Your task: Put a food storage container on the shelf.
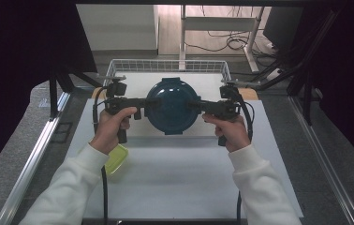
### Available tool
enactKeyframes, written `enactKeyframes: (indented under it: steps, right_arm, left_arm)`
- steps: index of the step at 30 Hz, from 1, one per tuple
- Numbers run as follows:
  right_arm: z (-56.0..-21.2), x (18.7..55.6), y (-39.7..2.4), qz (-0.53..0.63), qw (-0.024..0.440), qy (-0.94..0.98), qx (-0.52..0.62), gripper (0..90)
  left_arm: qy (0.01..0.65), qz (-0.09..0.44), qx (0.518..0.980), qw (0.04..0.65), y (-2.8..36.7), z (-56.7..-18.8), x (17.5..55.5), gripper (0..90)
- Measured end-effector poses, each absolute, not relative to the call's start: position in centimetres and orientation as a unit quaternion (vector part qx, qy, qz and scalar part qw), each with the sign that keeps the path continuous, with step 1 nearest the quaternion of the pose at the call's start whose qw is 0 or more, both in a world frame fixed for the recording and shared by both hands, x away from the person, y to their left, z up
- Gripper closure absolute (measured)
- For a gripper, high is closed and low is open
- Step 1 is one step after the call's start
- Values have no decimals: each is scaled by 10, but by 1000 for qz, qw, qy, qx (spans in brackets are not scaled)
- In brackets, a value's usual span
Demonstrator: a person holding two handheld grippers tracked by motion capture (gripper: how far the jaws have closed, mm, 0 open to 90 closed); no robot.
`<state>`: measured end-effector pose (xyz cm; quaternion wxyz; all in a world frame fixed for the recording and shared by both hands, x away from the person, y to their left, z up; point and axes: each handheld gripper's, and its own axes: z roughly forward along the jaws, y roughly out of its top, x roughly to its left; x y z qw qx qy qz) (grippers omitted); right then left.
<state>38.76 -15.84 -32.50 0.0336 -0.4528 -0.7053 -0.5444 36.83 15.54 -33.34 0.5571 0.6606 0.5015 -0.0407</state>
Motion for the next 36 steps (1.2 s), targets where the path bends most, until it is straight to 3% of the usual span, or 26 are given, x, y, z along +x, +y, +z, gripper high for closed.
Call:
enactKeyframes:
  steps: [19, 36]
  right_arm:
    - [-283, 415, -155, -555, 13, -699, -450, 394]
    - [-274, 445, -151, -554, 15, -688, -469, 394]
  left_arm:
    - [497, -48, 663, 557, 159, -298, 395, 373]
    - [501, -70, 669, 545, 163, -292, 436, 371]
